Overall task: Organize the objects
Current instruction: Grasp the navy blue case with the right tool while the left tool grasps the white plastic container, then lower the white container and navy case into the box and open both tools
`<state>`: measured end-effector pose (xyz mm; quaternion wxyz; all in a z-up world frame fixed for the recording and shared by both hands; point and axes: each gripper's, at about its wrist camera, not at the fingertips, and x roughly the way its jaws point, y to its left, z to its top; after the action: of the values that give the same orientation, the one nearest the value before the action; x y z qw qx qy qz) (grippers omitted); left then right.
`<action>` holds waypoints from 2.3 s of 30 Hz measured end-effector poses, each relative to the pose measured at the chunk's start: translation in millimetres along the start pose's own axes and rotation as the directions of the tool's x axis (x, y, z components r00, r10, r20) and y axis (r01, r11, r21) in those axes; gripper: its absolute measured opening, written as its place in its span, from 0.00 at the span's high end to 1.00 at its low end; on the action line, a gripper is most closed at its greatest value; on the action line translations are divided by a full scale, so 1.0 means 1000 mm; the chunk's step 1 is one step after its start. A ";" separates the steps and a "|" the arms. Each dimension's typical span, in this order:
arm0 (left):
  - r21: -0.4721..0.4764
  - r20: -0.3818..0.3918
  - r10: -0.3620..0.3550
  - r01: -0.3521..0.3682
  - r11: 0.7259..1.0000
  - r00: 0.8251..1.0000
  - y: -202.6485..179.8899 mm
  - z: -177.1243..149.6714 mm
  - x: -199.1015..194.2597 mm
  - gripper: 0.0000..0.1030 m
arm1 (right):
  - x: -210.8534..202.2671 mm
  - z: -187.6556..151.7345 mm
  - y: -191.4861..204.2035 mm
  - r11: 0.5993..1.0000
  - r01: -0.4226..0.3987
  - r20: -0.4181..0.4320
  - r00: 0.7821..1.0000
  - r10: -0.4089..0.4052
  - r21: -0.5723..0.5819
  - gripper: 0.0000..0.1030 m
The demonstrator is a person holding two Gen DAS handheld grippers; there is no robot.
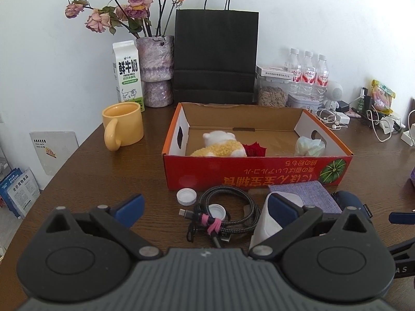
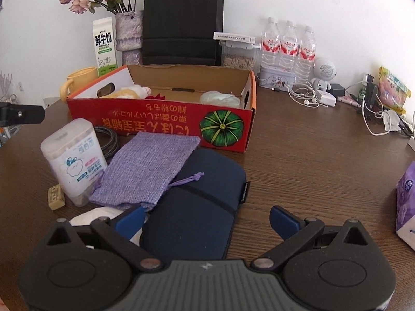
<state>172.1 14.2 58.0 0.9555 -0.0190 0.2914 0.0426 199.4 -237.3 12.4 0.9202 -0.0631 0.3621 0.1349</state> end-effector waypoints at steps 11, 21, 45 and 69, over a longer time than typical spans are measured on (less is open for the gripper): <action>0.026 -0.066 -0.048 0.050 0.998 0.997 -0.025 -0.004 0.009 0.00 | 0.036 0.005 -0.015 0.989 -0.024 -0.073 0.997 0.035 0.146 0.17; 0.068 -0.121 -0.039 0.047 0.997 0.992 -0.047 -0.014 0.028 0.00 | 0.031 0.001 -0.025 0.988 -0.045 -0.030 0.998 0.050 0.147 0.35; 0.076 -0.170 -0.108 0.122 0.990 0.979 -0.056 -0.035 0.052 0.54 | 0.010 -0.020 -0.046 0.991 -0.047 0.070 0.997 0.039 0.123 0.39; 0.029 0.054 -0.104 0.102 0.994 0.993 -0.048 0.016 0.023 0.60 | -0.007 0.031 -0.027 0.996 -0.089 0.325 0.942 0.078 0.021 0.40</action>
<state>204.3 -30.9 59.0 0.9643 -0.0203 0.2638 -0.0100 222.0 -258.1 40.3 0.9615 -0.0085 0.2107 0.1761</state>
